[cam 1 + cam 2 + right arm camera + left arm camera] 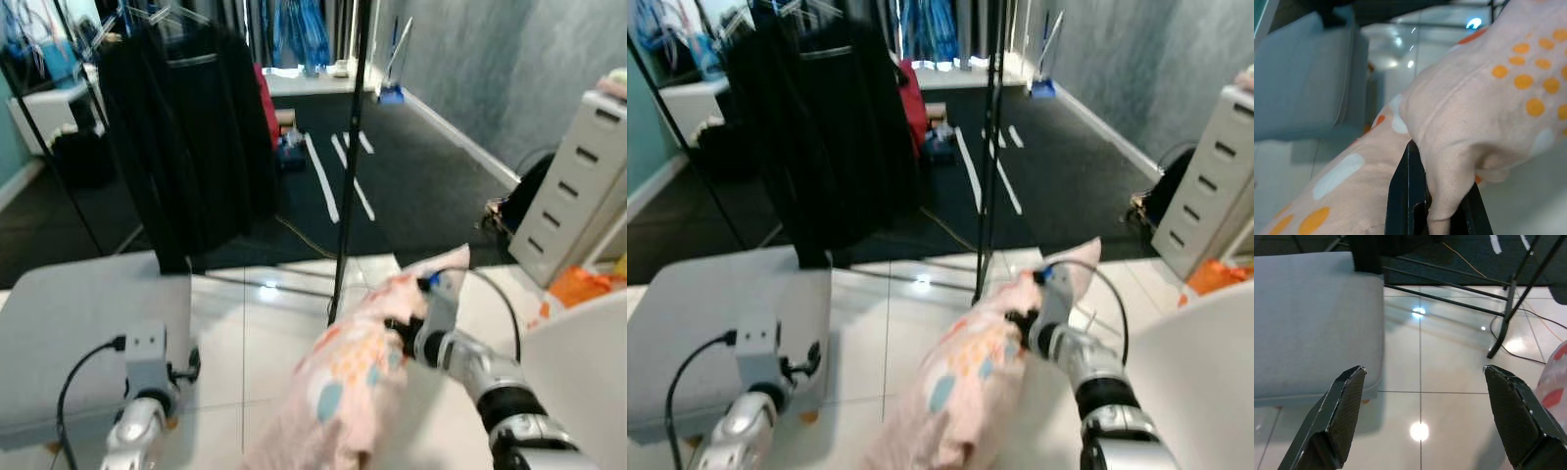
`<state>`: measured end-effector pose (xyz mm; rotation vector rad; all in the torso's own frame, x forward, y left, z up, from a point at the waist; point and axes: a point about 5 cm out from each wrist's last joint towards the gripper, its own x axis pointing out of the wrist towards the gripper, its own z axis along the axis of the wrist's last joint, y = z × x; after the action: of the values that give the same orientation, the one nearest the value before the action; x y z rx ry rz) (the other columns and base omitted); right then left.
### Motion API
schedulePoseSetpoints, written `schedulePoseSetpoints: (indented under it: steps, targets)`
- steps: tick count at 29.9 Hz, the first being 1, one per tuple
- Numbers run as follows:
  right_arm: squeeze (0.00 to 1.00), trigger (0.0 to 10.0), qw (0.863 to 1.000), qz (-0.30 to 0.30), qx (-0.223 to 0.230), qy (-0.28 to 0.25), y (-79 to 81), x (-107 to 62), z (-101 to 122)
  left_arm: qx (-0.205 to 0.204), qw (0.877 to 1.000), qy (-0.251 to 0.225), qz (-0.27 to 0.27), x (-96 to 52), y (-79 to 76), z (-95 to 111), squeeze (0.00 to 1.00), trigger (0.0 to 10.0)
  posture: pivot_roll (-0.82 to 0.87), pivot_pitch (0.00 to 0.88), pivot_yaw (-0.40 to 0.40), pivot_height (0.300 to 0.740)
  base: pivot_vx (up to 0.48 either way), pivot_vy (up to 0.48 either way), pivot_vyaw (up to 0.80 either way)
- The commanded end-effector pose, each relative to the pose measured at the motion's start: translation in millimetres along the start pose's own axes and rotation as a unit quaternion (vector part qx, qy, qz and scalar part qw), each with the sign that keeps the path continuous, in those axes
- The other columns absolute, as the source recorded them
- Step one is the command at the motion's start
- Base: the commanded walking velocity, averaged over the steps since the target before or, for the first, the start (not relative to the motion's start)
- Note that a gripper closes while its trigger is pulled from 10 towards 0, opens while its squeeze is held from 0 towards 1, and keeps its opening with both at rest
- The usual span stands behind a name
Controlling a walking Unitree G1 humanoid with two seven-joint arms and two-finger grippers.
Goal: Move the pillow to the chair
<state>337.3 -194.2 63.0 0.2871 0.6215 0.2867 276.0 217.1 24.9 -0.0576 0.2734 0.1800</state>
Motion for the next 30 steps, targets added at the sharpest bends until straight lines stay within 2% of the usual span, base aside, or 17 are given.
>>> schedulePoseSetpoints:
  steps: [1, 10, 16, 24, 30]
  targets:
    - [0.0, 10.0, 1.0, 0.019, -0.011, 0.01, 5.7, 1.4, -0.9, -0.001, 1.0, 0.011, 0.009, -1.9, 6.3, -5.4, 0.0, 10.0, -0.2, 0.0, 0.002, 0.74, 0.0, 0.0, 0.0]
    - [0.0, 10.0, 0.998, 0.014, -0.026, 0.063, 1.8, 0.1, -14.8, -0.001, 1.0, 0.013, 0.006, -3.0, 4.7, -7.2, 0.0, 10.0, -0.2, 0.0, 0.004, 0.74, 0.0, 0.0, -0.14]
    - [0.0, 10.0, 0.998, 0.01, -0.019, 0.058, 0.2, -0.8, -13.4, 0.0, 1.0, 0.015, 0.01, -3.1, 6.4, -8.3, 0.0, 10.0, -0.2, 0.0, 0.002, 0.74, 0.0, 0.0, -0.55]
    - [0.0, 10.0, 0.998, 0.01, -0.023, 0.058, -0.1, -1.6, -12.4, -0.002, 1.0, 0.017, 0.015, -3.1, 8.2, -8.7, 0.0, 10.0, -0.2, 0.0, 0.002, 0.74, 0.0, 0.0, 0.0]
    - [0.0, 10.0, 0.997, 0.007, -0.032, 0.067, -2.5, -3.0, -12.9, 0.001, 1.0, 0.019, 0.015, -2.9, 7.3, -9.3, 0.0, 10.0, -0.2, 0.0, -0.001, 0.74, 0.0, 0.0, -0.67]
